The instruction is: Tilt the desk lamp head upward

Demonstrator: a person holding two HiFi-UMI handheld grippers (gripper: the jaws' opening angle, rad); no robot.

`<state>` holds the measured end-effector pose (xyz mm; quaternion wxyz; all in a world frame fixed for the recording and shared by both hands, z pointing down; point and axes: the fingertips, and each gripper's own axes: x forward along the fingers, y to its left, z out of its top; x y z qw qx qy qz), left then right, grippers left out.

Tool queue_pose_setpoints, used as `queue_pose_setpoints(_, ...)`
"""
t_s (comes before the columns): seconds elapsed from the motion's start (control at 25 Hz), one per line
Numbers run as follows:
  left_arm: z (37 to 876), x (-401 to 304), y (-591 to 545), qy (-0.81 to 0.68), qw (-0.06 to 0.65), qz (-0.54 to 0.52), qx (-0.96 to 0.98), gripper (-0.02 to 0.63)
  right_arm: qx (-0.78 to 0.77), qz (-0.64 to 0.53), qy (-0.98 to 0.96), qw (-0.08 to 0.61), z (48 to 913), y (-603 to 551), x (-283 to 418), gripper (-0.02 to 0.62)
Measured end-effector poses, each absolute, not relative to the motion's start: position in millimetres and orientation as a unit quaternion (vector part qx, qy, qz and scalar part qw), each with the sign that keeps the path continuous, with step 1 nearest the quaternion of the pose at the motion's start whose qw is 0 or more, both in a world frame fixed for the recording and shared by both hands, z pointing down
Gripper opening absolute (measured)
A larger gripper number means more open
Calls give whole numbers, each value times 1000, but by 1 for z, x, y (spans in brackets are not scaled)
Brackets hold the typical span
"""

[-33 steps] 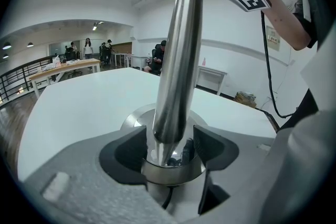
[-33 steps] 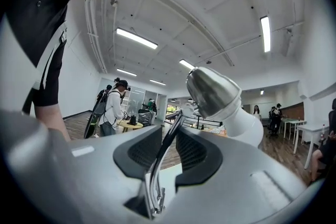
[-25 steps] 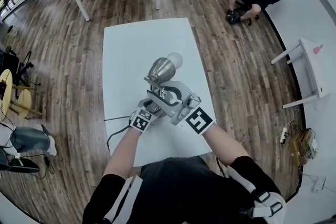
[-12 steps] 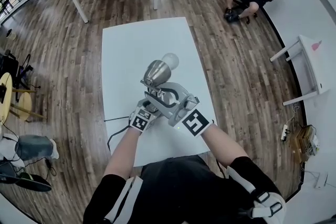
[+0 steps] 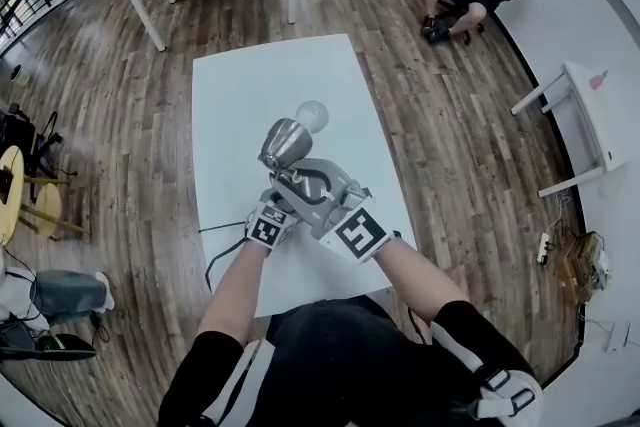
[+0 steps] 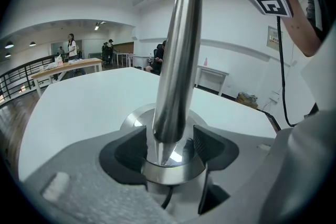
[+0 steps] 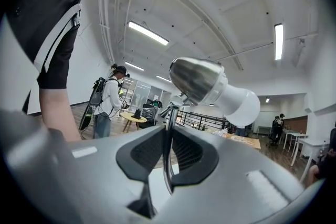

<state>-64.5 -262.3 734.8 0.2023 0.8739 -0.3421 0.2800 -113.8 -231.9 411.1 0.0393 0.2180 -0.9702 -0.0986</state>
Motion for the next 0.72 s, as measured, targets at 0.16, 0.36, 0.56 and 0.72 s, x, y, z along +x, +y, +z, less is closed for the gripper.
queue_pose_setpoints(0.16,734,-64,-265,-343,218,271,873,279,232,-83,-969,30,416,-237,-102,85)
queue_pose_setpoints(0.36,725,-75,-264,-353,246,239,871,282,268,-57,-962,20,427,-235,-70,130)
queue_pose_setpoints(0.56,673,-84,-252,-396,195,167,882,281,308,7,-951,-10,456,-238,-28,143)
queue_pose_setpoints(0.72,621,-86,-238,-429,163,100,883,279,316,-20,-948,-17,443,-213,-6,113)
